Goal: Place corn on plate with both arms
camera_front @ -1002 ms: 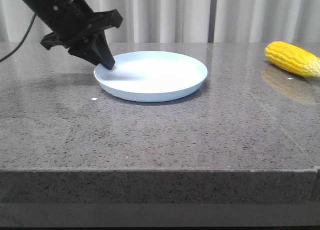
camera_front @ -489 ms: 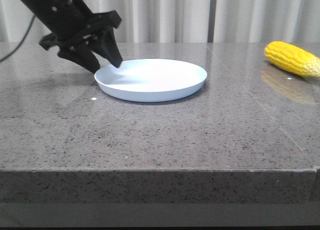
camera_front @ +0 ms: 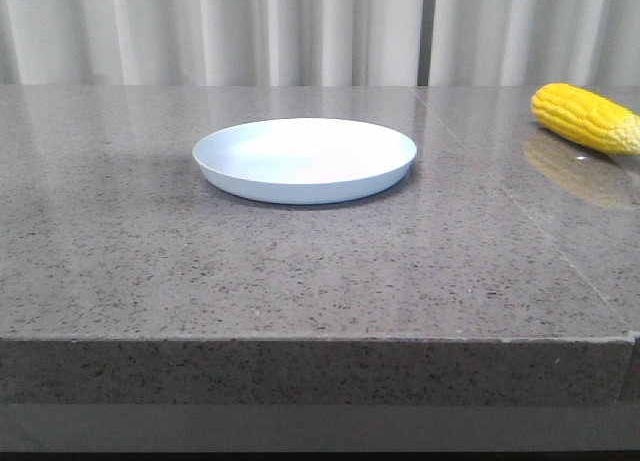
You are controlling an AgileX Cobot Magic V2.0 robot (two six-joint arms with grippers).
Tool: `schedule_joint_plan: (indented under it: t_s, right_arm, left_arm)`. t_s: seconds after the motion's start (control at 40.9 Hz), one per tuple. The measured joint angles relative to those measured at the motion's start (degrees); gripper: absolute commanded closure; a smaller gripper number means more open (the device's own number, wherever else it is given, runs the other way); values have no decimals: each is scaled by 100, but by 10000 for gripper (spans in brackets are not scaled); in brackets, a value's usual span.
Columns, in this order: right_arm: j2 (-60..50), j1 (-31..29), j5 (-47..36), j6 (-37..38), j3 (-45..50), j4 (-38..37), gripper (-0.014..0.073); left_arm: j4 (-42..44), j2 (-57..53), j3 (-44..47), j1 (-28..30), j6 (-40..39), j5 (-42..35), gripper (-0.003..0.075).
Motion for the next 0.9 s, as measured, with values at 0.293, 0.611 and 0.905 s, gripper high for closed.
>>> schedule_joint_plan:
  t_s: [0.293,0.611,0.905]
  right_arm:
    - [0,0,0,0,0,0,63]
    - [0,0,0,0,0,0,63]
    - [0,0,3,0,0,25,63]
  left_arm:
    - [1014,-1189,955,-1298,-1097,240,300]
    - [1013,-3098,2656,-1569,-1571,43,300]
    - [1001,-4510,3384,-1569,-1754,-164,300]
